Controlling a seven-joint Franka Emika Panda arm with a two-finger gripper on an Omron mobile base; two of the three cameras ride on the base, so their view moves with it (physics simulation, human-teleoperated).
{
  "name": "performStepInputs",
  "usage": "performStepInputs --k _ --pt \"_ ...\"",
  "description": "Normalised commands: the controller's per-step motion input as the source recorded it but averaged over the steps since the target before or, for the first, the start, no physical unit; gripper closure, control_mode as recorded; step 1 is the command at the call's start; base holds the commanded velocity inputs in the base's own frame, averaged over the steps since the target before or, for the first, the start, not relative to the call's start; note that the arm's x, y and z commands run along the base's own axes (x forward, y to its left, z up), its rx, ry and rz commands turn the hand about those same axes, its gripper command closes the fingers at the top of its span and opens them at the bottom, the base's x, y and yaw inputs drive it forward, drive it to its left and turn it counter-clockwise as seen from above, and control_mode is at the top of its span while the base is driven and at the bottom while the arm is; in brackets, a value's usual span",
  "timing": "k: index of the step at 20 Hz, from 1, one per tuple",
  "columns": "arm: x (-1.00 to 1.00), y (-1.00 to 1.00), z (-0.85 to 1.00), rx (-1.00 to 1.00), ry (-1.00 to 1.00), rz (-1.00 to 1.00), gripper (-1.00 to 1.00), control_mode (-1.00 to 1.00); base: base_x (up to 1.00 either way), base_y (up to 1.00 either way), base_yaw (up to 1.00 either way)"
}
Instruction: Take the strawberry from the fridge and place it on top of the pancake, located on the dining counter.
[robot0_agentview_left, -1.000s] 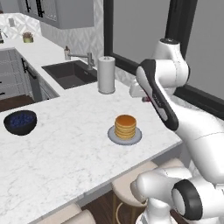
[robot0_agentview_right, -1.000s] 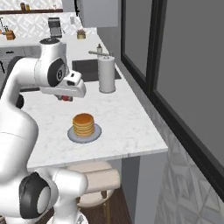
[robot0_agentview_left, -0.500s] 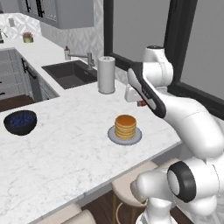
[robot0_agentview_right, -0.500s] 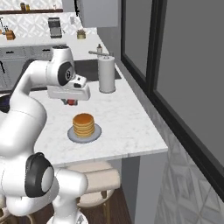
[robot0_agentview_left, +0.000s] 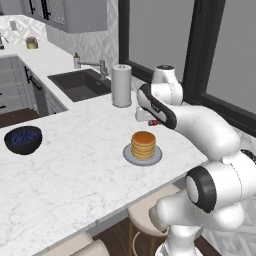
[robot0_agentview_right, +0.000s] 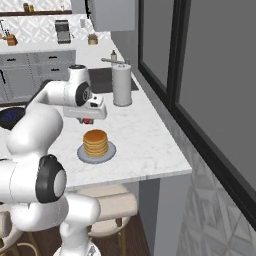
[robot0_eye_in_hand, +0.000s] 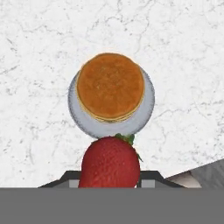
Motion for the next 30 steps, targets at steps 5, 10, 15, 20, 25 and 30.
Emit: performStepInputs --k 5,10,15,20,25,30 --pt "0.49 0.02 -0.5 0.0 0.01 0.0 1.0 -1.0 0.0 0.0 0.0" --pt "0.44 0.0 -0.51 0.0 0.01 0.0 1.0 -1.0 0.0 0.0 0.0" --pt "0.2 0.01 -0.36 0.0 0.01 0.0 1.0 -1.0 0.0 0.0 0.0" --pt "-0.2 0.0 -0.26 0.0 0.0 0.0 1.0 -1.0 0.0 0.0 0.0" --pt "0.02 0.01 -0.22 0.0 0.0 0.0 1.0 -1.0 0.0 0.0 0.0" --pt "0.32 0.1 -0.04 0.0 0.01 0.0 1.0 -1.0 0.0 0.0 0.0"
